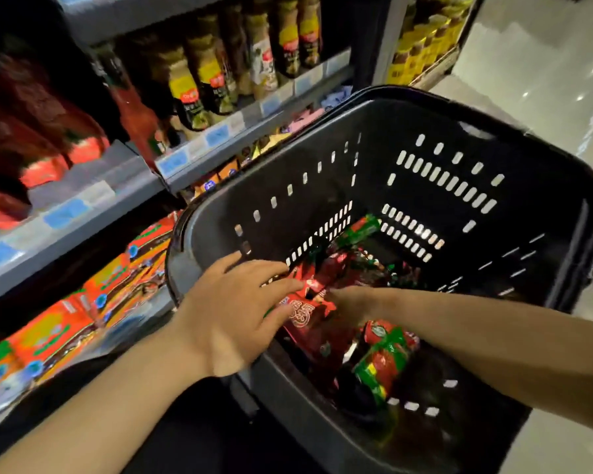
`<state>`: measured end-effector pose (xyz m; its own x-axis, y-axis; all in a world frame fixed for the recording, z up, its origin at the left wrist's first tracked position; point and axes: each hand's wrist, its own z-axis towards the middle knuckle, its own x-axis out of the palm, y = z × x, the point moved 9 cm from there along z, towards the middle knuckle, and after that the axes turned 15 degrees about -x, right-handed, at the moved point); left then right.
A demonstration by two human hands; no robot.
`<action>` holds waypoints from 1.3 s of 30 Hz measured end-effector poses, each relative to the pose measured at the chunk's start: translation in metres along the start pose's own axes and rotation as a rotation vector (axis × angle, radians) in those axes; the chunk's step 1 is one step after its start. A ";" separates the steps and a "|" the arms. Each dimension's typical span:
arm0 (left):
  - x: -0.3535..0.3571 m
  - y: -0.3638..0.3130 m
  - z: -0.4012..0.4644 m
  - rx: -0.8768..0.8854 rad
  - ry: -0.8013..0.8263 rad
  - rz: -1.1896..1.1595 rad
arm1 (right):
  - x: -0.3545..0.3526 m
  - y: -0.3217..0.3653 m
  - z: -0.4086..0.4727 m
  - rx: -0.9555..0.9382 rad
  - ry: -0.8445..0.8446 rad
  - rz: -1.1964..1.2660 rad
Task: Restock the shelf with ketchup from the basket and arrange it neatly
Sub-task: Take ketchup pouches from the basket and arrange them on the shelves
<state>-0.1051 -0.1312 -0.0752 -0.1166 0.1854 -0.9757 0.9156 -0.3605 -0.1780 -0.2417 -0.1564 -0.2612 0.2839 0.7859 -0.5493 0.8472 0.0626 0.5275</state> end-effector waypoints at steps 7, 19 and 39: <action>-0.022 0.009 -0.007 -0.088 -0.285 -0.209 | 0.002 0.001 0.013 0.051 -0.056 -0.071; -0.031 0.024 -0.006 -0.241 -0.313 -0.482 | -0.117 0.053 -0.086 -0.123 -0.327 0.445; -0.040 0.061 0.006 -0.350 -0.430 -1.402 | -0.144 0.089 -0.075 -0.428 -0.473 0.877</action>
<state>-0.0471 -0.1664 -0.0473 -0.9936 -0.1114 -0.0186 0.0054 0.1182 -0.9930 -0.2404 -0.2180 -0.0866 0.9365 0.3502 -0.0162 0.0637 -0.1246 0.9902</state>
